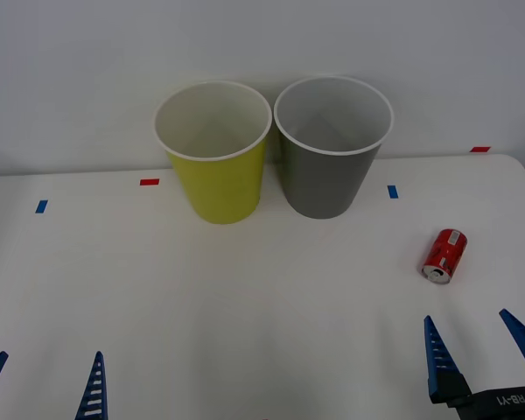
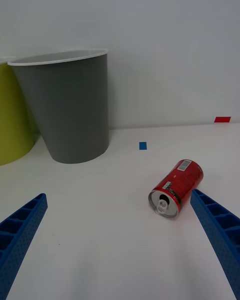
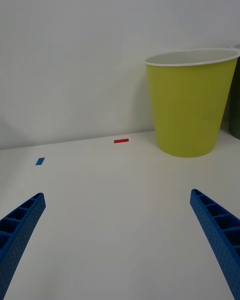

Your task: Put cans in the gray bin and PET bottles in the light green bin.

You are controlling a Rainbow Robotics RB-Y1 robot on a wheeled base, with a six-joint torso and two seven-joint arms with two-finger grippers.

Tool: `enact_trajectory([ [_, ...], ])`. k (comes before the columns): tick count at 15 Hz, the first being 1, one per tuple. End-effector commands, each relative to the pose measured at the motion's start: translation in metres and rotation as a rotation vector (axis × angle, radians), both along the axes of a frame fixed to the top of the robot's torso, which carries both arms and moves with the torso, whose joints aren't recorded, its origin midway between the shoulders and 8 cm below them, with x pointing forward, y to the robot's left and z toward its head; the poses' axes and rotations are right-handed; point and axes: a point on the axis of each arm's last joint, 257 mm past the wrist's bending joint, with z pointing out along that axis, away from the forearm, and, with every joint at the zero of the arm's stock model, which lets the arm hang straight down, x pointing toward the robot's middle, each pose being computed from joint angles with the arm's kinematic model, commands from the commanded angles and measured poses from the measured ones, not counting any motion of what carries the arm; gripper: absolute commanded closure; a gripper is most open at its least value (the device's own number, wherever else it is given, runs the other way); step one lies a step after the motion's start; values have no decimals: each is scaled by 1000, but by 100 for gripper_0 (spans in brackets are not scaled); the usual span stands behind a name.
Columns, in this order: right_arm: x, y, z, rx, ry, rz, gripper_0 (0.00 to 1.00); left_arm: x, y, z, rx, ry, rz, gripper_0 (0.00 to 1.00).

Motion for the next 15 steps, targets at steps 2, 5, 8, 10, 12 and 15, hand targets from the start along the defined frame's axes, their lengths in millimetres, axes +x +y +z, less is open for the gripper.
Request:
enact_trajectory([
  [2,0,0,0,0,0,0,0,0,0,0,0,0,0,0],
  [5,0,0,0,0,0,0,0,0,0,0,0,0,0,0],
  [8,0,0,0,0,0,0,0,0,0,0,0,0,0,0],
  [10,0,0,0,0,0,0,0,0,0,0,0,0,0,0],
  [12,0,0,0,0,0,0,0,0,0,0,0,0,0,0],
  [15,0,0,0,0,0,0,0,0,0,0,0,0,0,0],
])
